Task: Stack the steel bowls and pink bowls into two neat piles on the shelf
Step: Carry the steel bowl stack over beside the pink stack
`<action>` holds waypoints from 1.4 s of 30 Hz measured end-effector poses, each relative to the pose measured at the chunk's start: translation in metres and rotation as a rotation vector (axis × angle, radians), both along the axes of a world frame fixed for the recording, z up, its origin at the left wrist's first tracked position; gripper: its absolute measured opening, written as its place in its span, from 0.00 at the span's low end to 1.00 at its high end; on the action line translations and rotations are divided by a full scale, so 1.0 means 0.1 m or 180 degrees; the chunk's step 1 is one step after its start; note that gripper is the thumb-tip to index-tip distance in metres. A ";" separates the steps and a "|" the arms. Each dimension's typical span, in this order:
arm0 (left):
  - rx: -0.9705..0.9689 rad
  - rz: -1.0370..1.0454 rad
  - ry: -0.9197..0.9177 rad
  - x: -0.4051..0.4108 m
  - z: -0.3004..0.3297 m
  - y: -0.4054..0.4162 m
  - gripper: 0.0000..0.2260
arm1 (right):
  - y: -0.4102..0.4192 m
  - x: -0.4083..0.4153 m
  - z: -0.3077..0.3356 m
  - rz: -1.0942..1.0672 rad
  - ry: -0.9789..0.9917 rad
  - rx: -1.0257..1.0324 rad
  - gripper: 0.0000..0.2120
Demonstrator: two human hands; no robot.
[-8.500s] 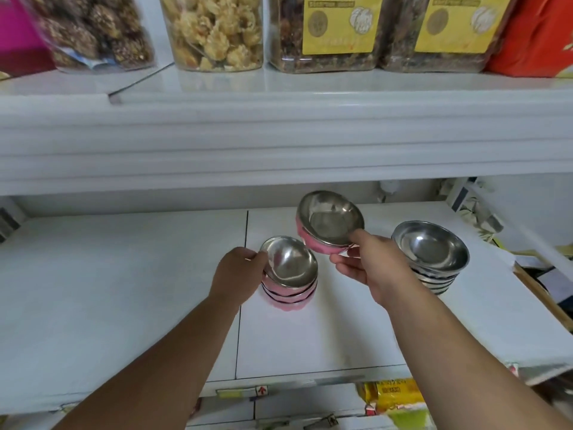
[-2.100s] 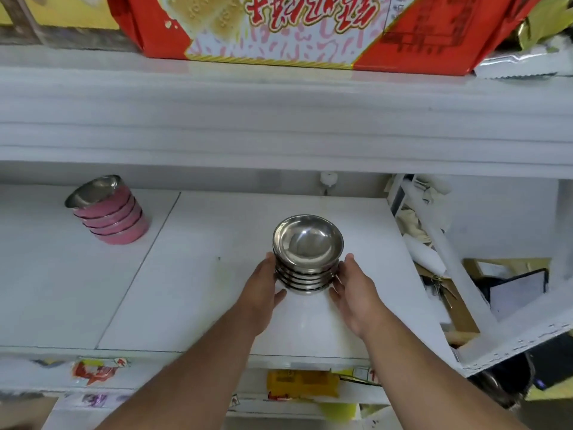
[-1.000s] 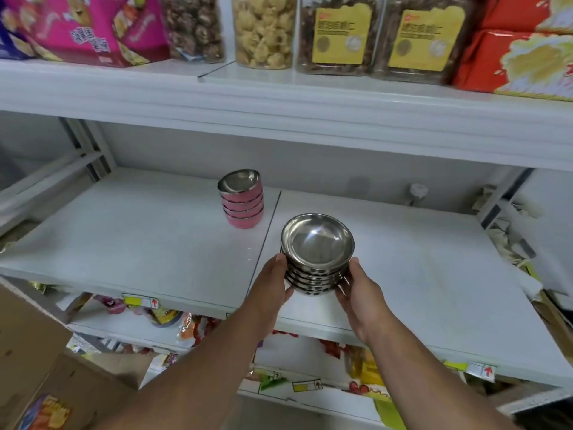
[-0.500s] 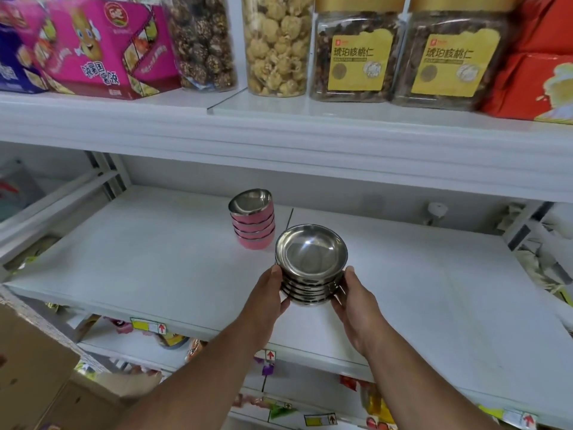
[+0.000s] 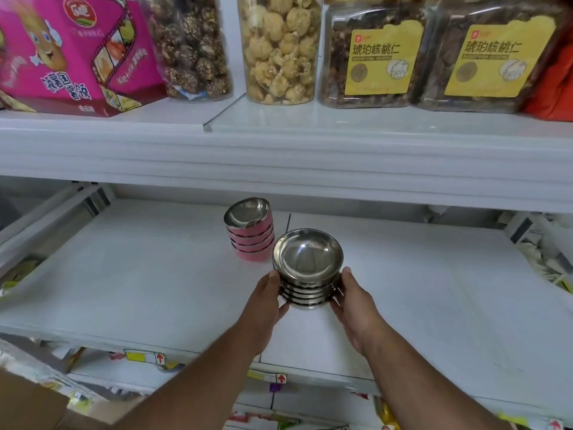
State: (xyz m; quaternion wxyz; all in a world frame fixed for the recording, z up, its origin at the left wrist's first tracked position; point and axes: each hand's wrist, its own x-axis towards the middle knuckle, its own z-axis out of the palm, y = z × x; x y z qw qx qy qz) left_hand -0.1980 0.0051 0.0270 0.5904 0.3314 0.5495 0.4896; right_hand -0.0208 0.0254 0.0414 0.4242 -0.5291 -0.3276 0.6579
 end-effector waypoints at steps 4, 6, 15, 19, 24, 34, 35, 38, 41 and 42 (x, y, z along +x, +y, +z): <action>0.0036 -0.0267 -0.0035 -0.14 -0.06 0.14 0.13 | 0.05 -0.12 -0.05 -0.0178 0.0007 0.0035 0.22; 0.0027 -0.0318 -0.0056 -0.19 -0.12 0.19 0.12 | 0.06 -0.16 -0.09 -0.0241 0.0057 0.0039 0.23; 0.0016 -0.0467 -0.0084 -0.32 -0.25 0.31 0.22 | 0.13 -0.26 -0.20 -0.0367 0.0067 0.0038 0.25; -0.0029 -0.0456 -0.0062 -0.34 -0.29 0.36 0.23 | 0.18 -0.26 -0.25 -0.0354 0.0069 -0.0015 0.24; -0.0026 -0.0474 0.0001 -0.34 -0.33 0.37 0.21 | 0.19 -0.25 -0.32 -0.0304 -0.0007 -0.0001 0.19; 0.0349 -0.0547 0.0783 -0.35 -0.41 0.33 0.13 | 0.11 -0.26 -0.39 -0.0169 -0.0917 0.0130 0.29; 0.0397 -0.0554 0.0859 -0.35 -0.43 0.32 0.14 | 0.09 -0.27 -0.43 -0.0201 -0.1017 0.0123 0.31; 0.0450 -0.0531 0.0871 -0.35 -0.46 0.25 0.13 | 0.00 -0.30 -0.48 -0.0279 -0.1068 0.0246 0.23; 0.0412 -0.0466 0.0802 -0.33 -0.52 0.22 0.21 | -0.03 -0.34 -0.48 -0.0185 -0.1019 0.0375 0.11; 0.0383 -0.0429 0.0797 -0.31 -0.53 0.22 0.24 | -0.03 -0.36 -0.46 -0.0191 -0.0974 0.0402 0.12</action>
